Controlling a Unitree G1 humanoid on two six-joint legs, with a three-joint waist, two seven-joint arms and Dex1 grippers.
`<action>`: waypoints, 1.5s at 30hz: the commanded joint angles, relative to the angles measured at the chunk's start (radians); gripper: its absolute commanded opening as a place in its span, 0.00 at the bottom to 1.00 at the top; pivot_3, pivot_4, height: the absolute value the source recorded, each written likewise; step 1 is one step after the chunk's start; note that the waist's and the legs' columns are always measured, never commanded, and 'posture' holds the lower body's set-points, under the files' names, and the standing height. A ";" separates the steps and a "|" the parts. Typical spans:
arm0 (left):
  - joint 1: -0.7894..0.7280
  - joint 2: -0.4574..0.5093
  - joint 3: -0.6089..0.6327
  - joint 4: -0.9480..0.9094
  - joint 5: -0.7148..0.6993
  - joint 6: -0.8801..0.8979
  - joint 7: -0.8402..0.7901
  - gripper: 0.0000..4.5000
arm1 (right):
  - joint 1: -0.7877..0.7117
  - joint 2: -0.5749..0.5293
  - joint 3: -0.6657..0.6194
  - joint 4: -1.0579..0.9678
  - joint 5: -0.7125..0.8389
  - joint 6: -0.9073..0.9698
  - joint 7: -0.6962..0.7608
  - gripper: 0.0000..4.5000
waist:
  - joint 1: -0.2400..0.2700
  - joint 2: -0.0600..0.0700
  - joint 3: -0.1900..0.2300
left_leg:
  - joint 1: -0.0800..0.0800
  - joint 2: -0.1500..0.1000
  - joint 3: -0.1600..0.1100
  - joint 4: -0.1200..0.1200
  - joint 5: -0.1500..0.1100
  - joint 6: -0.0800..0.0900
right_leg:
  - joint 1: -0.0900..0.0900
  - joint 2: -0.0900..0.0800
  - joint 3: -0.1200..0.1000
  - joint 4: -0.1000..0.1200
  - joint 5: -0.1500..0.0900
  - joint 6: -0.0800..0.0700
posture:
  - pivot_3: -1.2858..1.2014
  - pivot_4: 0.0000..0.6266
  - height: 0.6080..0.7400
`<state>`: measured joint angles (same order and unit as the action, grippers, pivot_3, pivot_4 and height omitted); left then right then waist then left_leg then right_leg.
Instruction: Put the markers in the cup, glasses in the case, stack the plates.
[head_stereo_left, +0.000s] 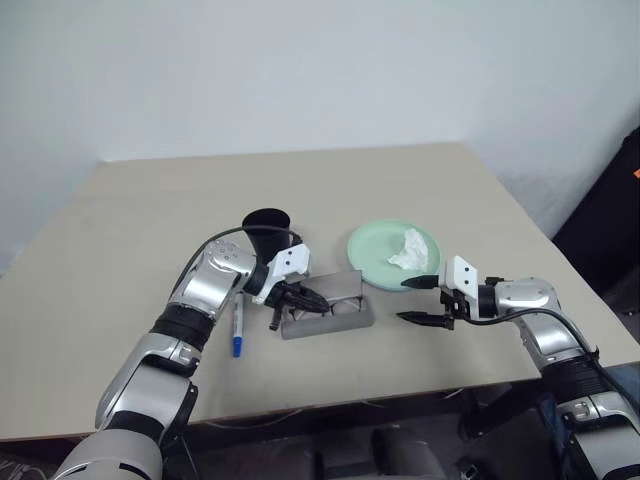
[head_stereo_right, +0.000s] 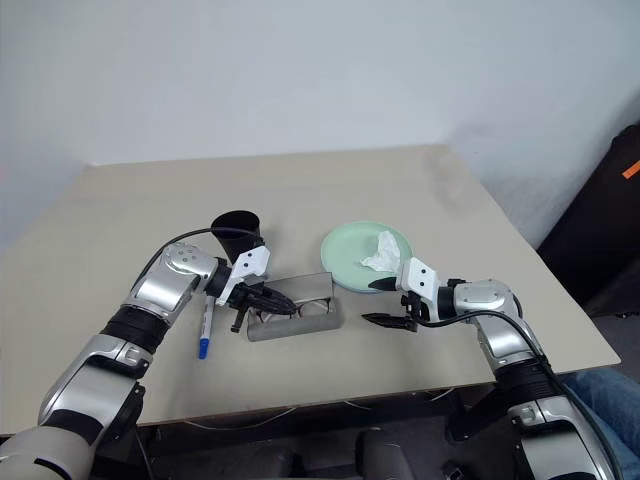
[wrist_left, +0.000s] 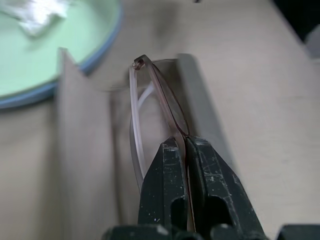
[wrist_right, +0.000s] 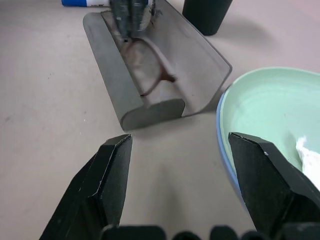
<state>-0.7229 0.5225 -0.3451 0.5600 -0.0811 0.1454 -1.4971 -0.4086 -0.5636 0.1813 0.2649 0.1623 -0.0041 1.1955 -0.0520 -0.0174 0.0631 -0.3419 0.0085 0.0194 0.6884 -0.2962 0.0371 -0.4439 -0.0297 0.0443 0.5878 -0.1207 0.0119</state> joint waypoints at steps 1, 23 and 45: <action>-0.025 0.006 0.009 -0.015 -0.022 0.053 -0.051 0.03 | -0.003 -0.009 -0.024 -0.048 0.015 -0.001 -0.011 0.74 | 0.000 0.000 0.000 | 0.000 0.000 0.000 0.000 0.000 0.000 | 0.000 0.000 0.000 0.000 0.000 0.000 | 0.52 0.00 1.00; -0.142 -0.104 0.189 0.119 -0.054 -0.029 0.207 0.44 | -0.035 -0.002 -0.010 -0.029 0.011 0.004 0.004 0.74 | 0.002 -0.002 0.000 | 0.000 0.000 -0.001 0.004 0.000 0.000 | 0.001 0.001 0.000 0.001 0.000 0.000 | 0.52 0.00 1.00; -0.170 -0.105 0.034 0.404 0.233 -0.398 0.297 0.01 | -0.052 -0.014 -0.042 -0.096 0.075 0.058 0.033 0.74 | 0.000 -0.005 -0.002 | 0.001 0.002 -0.001 0.004 0.000 0.000 | 0.005 0.003 0.001 0.002 0.000 0.000 | 0.52 0.00 1.00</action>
<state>-0.9044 0.3988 -0.3122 0.9620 0.1572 -0.2673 -1.1689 -0.4442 -0.5681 0.1675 0.2012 0.2076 0.0534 1.2262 -0.0520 -0.0220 0.0612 -0.3413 0.0104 0.0189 0.6922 -0.2963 0.0372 -0.4391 -0.0261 0.0455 0.5896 -0.1203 0.0123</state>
